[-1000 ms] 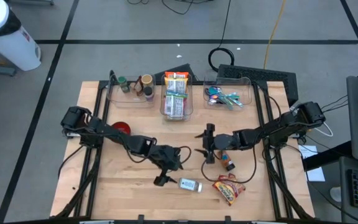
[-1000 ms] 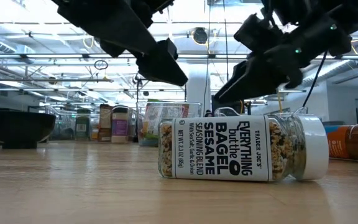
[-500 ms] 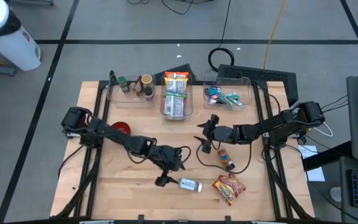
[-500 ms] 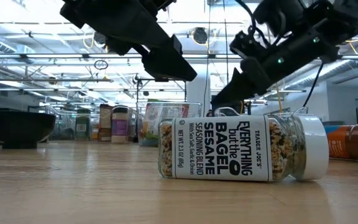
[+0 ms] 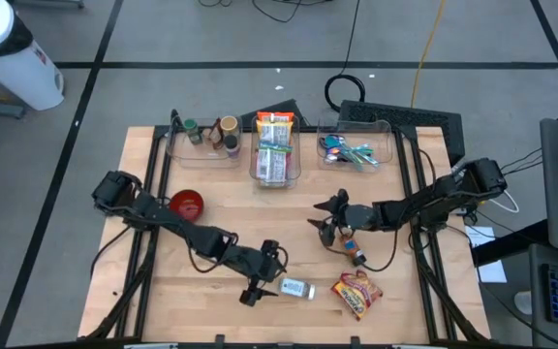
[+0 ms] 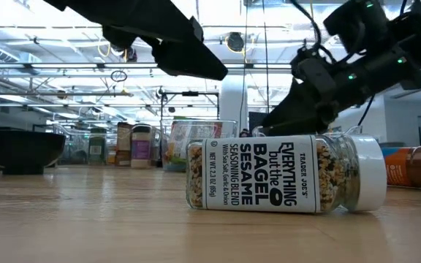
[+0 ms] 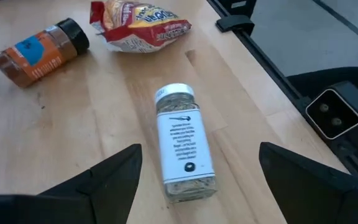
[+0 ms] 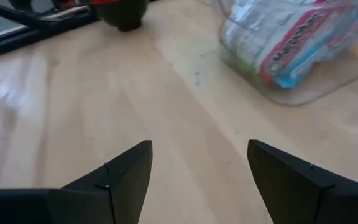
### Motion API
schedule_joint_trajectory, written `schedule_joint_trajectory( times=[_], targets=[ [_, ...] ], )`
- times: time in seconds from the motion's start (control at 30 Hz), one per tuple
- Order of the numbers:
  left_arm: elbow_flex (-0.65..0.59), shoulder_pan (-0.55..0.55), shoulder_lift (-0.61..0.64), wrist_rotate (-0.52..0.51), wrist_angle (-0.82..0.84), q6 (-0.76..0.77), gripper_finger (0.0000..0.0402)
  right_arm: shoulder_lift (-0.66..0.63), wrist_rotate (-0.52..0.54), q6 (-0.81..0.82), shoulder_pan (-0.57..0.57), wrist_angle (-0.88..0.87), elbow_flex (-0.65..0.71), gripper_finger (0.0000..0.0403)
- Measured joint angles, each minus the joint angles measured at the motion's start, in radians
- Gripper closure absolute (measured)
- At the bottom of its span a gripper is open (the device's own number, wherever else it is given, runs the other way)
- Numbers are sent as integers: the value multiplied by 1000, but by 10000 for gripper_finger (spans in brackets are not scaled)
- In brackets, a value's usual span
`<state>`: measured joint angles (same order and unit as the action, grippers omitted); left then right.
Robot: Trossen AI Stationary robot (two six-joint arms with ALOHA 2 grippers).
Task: Pick & Place Food Item
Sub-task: Put the white seasoning bottle into the left transparent bin
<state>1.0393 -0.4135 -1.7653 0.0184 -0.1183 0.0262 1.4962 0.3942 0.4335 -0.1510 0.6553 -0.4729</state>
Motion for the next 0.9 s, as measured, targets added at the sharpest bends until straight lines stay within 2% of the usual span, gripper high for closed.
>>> schedule_joint_trajectory(
  times=[0.2, 0.33, 0.53, 0.73, 0.9],
  targets=[
    [0, -22, -8, -28, -34, 65, 69, 1, 115, 27, -87, 46, 3, 147],
    [0, -33, -72, -72, -92, 104, 69, 5, 178, 27, -131, 81, 3, 147],
    [-1, -35, -160, -74, -183, 148, 69, 8, 189, 57, -150, 83, 2, 148],
    [-1, -34, -182, -179, -167, 138, 69, 8, 212, 79, -159, 81, 2, 149],
    [0, -33, -200, -164, -174, 147, 69, 8, 212, 90, -165, 81, 2, 149]
  ],
)
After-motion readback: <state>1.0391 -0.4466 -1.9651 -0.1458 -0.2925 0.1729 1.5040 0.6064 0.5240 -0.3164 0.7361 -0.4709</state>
